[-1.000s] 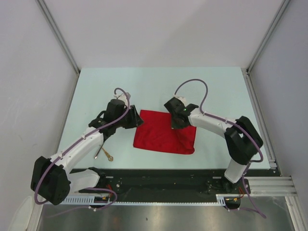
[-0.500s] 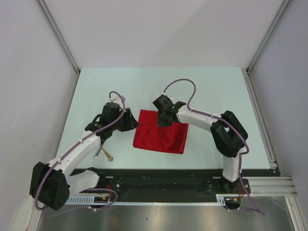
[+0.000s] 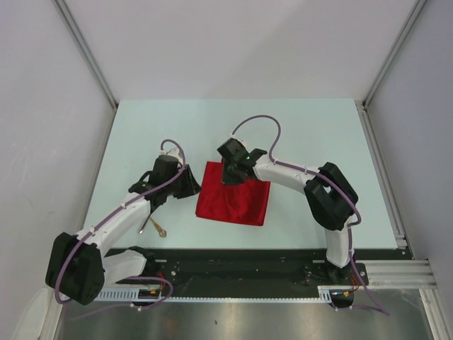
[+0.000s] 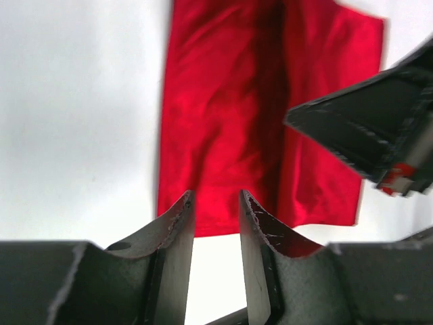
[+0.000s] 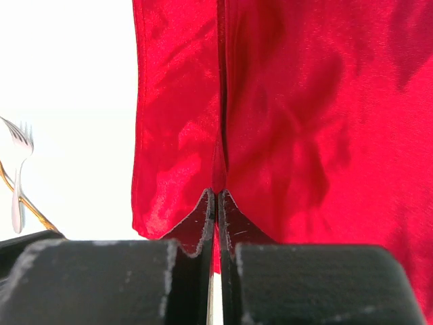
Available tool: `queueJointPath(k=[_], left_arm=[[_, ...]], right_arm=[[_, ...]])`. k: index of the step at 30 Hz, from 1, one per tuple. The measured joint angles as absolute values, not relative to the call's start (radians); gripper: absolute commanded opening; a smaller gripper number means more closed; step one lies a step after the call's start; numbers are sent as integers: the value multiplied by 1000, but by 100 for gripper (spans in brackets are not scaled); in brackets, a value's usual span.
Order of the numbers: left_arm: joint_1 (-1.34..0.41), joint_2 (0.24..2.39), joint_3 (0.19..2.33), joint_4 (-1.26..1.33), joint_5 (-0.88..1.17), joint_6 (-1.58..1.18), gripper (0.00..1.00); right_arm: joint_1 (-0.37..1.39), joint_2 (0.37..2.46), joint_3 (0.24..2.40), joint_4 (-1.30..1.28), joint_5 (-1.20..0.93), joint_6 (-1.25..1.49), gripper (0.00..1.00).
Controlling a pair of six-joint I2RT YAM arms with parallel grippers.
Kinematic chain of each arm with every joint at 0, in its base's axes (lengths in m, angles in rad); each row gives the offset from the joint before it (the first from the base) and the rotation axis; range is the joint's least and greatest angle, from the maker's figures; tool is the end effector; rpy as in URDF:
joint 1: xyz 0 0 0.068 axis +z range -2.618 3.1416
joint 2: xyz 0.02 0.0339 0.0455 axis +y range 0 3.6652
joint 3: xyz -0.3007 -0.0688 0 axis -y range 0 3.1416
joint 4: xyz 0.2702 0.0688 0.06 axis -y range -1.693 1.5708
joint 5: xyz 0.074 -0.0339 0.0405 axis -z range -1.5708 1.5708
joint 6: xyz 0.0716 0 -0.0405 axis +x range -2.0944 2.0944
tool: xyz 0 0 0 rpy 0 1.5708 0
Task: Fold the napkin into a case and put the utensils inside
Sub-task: Fold the rectangle-folded napkin at the center of the board.
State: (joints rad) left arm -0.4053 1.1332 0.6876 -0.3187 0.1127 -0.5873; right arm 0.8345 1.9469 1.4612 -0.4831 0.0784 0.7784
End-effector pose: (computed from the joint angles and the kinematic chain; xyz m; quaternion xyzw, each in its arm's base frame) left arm 0.2422 -0.1127 0.2231 -0.0614 0.9165 -0.2321 0.3198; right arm 0.3263 0.3517 0.2003 -0.0152 0.9543 0.1879 0.2320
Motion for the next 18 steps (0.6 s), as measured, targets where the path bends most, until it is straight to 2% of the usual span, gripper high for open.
queueJointPath(k=[18], left_arm=[[-404, 1148, 532, -258, 56, -659, 34]], right_arm=[[849, 2035, 1522, -443, 25, 797, 0]])
